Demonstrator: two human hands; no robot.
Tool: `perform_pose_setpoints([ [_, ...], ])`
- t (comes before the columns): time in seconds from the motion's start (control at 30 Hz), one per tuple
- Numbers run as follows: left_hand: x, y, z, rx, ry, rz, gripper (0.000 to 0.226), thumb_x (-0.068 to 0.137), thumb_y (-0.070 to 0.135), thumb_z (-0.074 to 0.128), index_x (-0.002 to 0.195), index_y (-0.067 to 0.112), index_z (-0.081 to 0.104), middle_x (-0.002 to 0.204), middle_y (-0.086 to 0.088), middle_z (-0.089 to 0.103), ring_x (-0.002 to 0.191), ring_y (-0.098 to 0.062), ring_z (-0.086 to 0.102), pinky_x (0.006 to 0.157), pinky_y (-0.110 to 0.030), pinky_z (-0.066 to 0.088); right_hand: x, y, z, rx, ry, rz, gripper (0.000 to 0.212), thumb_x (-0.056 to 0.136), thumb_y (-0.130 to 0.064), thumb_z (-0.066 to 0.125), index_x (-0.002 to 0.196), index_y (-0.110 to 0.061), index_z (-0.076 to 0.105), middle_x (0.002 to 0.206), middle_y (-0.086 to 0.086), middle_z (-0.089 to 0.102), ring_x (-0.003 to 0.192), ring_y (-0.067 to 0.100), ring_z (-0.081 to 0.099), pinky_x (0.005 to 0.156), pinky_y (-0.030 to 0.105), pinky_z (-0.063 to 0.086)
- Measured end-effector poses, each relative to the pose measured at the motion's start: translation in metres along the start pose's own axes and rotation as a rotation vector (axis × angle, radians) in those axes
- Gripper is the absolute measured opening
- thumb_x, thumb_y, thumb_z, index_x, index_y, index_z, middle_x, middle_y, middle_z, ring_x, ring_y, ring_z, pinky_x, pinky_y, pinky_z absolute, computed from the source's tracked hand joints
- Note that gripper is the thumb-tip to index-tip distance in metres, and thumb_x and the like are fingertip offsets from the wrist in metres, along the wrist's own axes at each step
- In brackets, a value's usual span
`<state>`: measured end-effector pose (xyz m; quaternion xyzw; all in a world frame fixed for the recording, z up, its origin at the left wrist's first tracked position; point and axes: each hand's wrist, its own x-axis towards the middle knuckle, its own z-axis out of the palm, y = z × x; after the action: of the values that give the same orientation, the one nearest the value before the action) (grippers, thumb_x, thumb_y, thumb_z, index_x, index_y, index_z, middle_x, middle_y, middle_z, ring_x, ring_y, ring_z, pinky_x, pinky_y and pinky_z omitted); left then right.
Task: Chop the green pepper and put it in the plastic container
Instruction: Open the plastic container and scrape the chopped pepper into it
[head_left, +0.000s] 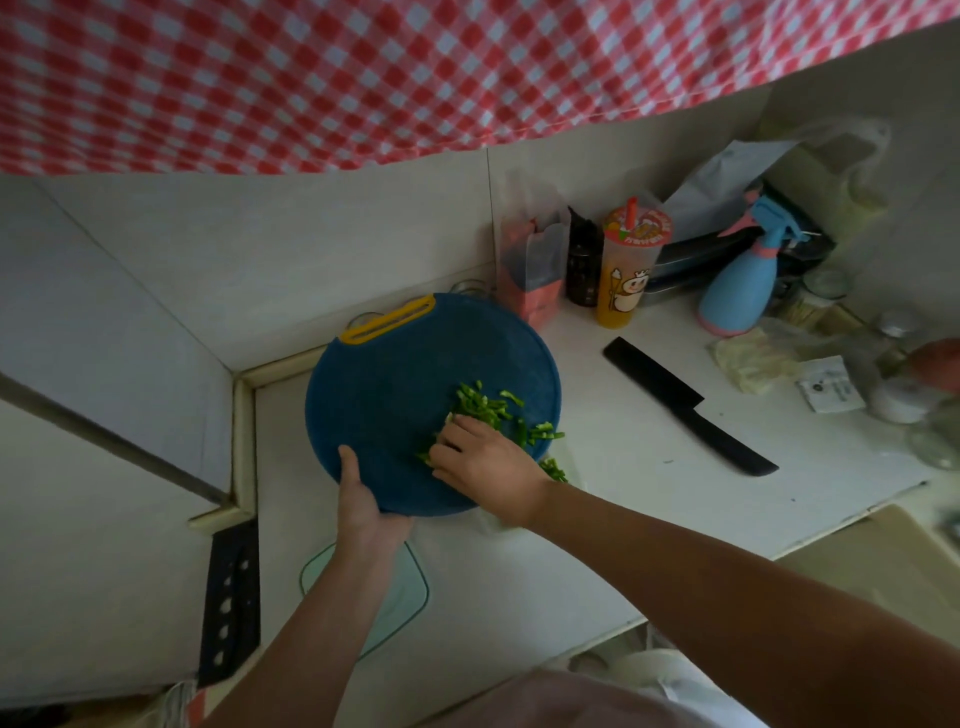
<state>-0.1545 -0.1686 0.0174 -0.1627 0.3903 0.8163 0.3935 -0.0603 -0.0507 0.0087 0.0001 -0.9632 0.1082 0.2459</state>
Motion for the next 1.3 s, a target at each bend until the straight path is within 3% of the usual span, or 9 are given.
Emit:
perform_pose_setpoints([
  [0.1,-0.002,-0.003,0.003,-0.006,-0.010,0.011,0.046,0.091,0.057,0.042,0.114,0.022,0.061,0.113,-0.007,0.067,0.109,-0.028,0.058,0.087,-0.048,0.047,-0.012,0.006,-0.004,-0.003,-0.014,-0.030,0.018,0.092,-0.020,0.049,0.083,-0.008,0.060,0.084,0.010,0.059,0.075,0.027,0.058,0.075,0.034,0.052],
  [0.27,0.003,-0.001,-0.001,-0.005,-0.005,0.042,0.055,0.087,0.060,0.048,0.127,0.024,0.056,0.128,-0.006,0.060,0.118,-0.030,0.055,0.102,-0.054,0.040,-0.038,0.018,-0.008,0.011,-0.010,0.007,0.019,0.093,-0.022,0.050,0.084,-0.010,0.061,0.085,0.008,0.060,0.075,0.024,0.058,0.075,0.031,0.049],
  [0.57,-0.002,0.008,0.001,-0.039,-0.028,0.052,0.040,0.090,0.054,0.046,0.112,0.025,0.062,0.120,-0.003,0.064,0.110,-0.026,0.058,0.089,-0.049,0.047,-0.054,0.026,-0.020,0.018,-0.036,-0.003,0.021,0.093,-0.025,0.050,0.082,-0.011,0.063,0.085,0.005,0.061,0.074,0.023,0.057,0.075,0.031,0.049],
  [0.77,0.003,0.018,-0.009,-0.019,-0.032,0.100,0.046,0.089,0.054,0.049,0.125,0.027,0.057,0.127,-0.003,0.061,0.119,-0.027,0.054,0.100,-0.052,0.042,-0.067,0.027,-0.024,0.139,-0.141,0.074,0.022,0.090,-0.028,0.049,0.093,-0.013,0.065,0.101,0.005,0.062,0.081,0.023,0.062,0.071,0.031,0.054],
  [0.9,-0.001,0.024,-0.008,-0.024,-0.033,0.118,0.040,0.090,0.051,0.049,0.118,0.026,0.060,0.123,-0.002,0.063,0.115,-0.025,0.057,0.099,-0.050,0.043,-0.044,0.022,-0.036,0.209,-0.046,0.156,0.027,0.092,-0.033,0.052,0.088,-0.011,0.068,0.096,0.005,0.061,0.081,0.021,0.059,0.072,0.035,0.053],
  [0.97,-0.004,0.023,-0.006,-0.035,-0.026,0.116,0.036,0.091,0.050,0.048,0.113,0.025,0.062,0.120,-0.002,0.064,0.112,-0.024,0.058,0.098,-0.049,0.043,-0.023,0.019,-0.042,0.235,-0.029,0.243,0.030,0.091,-0.038,0.053,0.099,-0.012,0.066,0.105,0.006,0.059,0.093,0.022,0.058,0.080,0.037,0.052],
  [1.1,-0.007,0.020,-0.005,-0.027,-0.018,0.116,0.045,0.090,0.052,0.049,0.123,0.023,0.058,0.126,-0.007,0.061,0.116,-0.027,0.056,0.100,-0.051,0.042,0.029,0.014,-0.042,0.347,-0.203,0.586,0.078,0.082,-0.051,0.065,0.143,-0.016,0.033,0.149,0.010,0.027,0.138,0.026,0.025,0.114,0.039,0.027],
  [1.17,-0.008,0.017,-0.004,-0.021,-0.036,0.100,0.049,0.090,0.053,0.048,0.126,0.021,0.056,0.126,-0.008,0.062,0.117,-0.028,0.056,0.099,-0.050,0.043,0.048,0.010,-0.037,0.379,-0.279,0.737,0.101,0.075,-0.062,0.066,0.150,-0.019,0.013,0.157,0.009,0.009,0.145,0.028,0.006,0.118,0.043,0.015],
  [1.3,-0.011,0.015,0.005,-0.006,-0.070,0.080,0.055,0.092,0.055,0.042,0.129,0.018,0.054,0.126,-0.010,0.061,0.117,-0.029,0.056,0.102,-0.050,0.040,0.061,-0.015,-0.014,0.187,-0.330,0.701,0.102,0.075,-0.071,0.057,0.149,-0.015,0.015,0.155,0.014,0.016,0.142,0.033,0.014,0.117,0.045,0.017],
])
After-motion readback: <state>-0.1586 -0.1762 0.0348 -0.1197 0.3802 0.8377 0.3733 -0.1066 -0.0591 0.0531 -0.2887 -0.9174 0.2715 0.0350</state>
